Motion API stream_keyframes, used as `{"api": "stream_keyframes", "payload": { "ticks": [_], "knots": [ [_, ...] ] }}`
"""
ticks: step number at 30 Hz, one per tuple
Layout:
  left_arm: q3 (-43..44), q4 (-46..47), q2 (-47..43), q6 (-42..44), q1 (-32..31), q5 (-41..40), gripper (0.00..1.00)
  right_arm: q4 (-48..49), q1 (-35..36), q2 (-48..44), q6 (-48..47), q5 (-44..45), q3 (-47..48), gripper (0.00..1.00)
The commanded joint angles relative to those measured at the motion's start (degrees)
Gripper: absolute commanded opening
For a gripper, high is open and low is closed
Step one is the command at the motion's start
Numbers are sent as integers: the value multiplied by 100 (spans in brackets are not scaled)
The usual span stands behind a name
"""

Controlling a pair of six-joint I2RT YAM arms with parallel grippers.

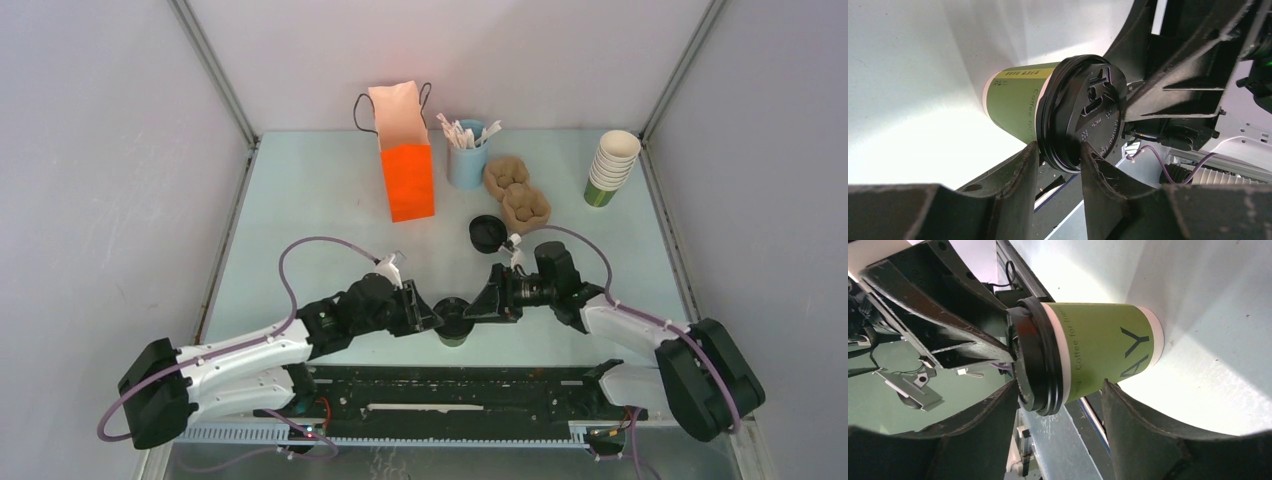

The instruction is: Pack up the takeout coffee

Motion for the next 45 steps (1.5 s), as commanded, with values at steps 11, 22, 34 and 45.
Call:
{"api": "stream_keyframes", "payload": {
  "ticks": [11, 22, 34, 45],
  "knots": [
    [-308, -444, -20, 179, -2, -459, 40, 64, 184, 754, -193, 659, -170, 63],
    [472, -559, -149, 628, 3, -313, 61, -1971, 210, -481, -850, 880, 978, 84],
    [1240, -2738, -2071, 1312, 15, -1962, 99, -5417, 2077, -544, -2040, 4585, 3416, 100],
    [1087, -3661, -3375, 1162, 20, -2919, 100, -6472, 3920, 1030, -1963, 6791, 4926, 100]
  ]
}}
